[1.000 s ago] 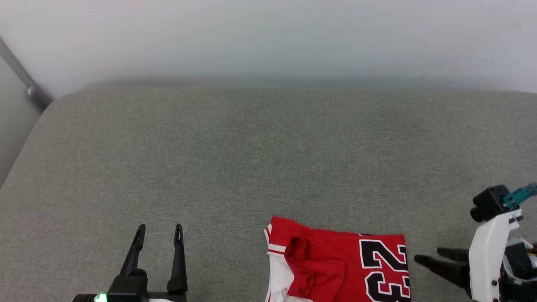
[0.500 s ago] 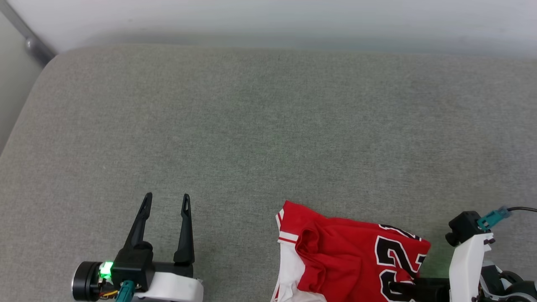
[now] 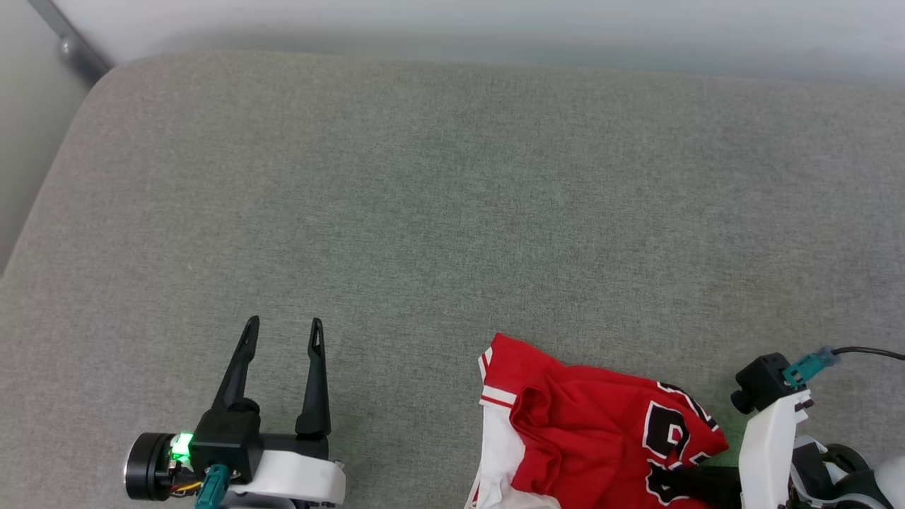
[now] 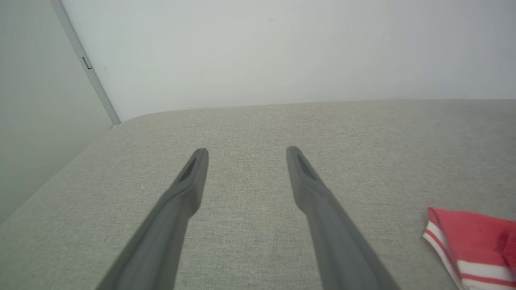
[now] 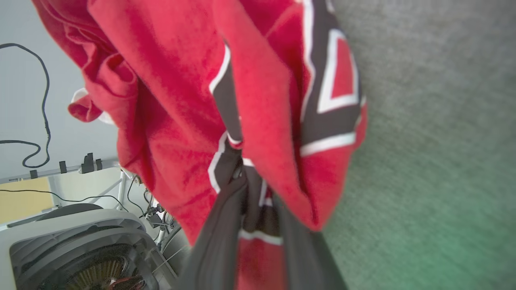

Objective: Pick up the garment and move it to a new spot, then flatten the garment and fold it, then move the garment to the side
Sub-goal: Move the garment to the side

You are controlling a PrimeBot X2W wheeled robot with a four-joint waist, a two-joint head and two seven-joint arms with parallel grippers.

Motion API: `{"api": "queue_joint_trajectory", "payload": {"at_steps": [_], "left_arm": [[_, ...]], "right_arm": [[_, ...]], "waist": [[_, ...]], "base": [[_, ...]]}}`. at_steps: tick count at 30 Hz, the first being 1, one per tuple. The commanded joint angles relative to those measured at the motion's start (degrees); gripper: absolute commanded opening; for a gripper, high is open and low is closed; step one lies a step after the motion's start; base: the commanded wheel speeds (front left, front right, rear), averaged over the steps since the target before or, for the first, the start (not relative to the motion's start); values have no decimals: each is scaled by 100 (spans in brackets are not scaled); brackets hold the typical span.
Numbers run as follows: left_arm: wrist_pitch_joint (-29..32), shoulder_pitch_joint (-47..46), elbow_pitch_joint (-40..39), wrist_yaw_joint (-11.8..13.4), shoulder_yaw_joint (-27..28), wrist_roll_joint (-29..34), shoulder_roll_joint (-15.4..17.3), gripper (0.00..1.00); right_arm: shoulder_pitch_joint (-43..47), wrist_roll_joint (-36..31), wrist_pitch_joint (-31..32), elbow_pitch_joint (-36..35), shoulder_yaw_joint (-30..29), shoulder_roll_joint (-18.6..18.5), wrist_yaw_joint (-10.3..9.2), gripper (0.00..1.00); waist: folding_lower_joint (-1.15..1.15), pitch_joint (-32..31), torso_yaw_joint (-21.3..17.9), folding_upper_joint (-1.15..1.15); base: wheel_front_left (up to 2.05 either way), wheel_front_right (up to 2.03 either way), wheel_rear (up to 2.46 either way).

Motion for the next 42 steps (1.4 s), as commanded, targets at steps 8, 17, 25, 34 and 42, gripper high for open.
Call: {"api": "queue_joint_trajectory", "payload": {"at_steps": [8, 17, 25, 34, 42], "left_arm": [[-40, 272, -5, 74, 109, -69, -11, 100], [-40, 413, -144, 72, 317, -108, -13, 100], [-27, 24, -329, -17, 453, 51, 129, 100], [-28, -415, -626, -117, 482, 162, 420, 100], [-28, -604, -982, -82, 440, 198, 508, 100]], "right_arm": [[-502, -173, -366, -440, 496, -492, -8, 0], [-1618, -727, -381, -1108, 1067, -1505, -8, 0], [-2552, -1097, -871, -569, 1038, -2078, -9, 0], [-3182, -1537, -1574, 1050, 556, -2372, -9, 0], [-3528, -1886, -2006, 2366, -171, -2340, -9, 0]], "waist": [[0, -409, -363, 0], [0, -368, -1570, 0], [0, 350, -2477, 0], [0, 1288, -2628, 0], [0, 1823, -2488, 0]], "base": [[0, 0, 0], [0, 0, 0], [0, 0, 0], [0, 0, 0], [0, 0, 0]]}}
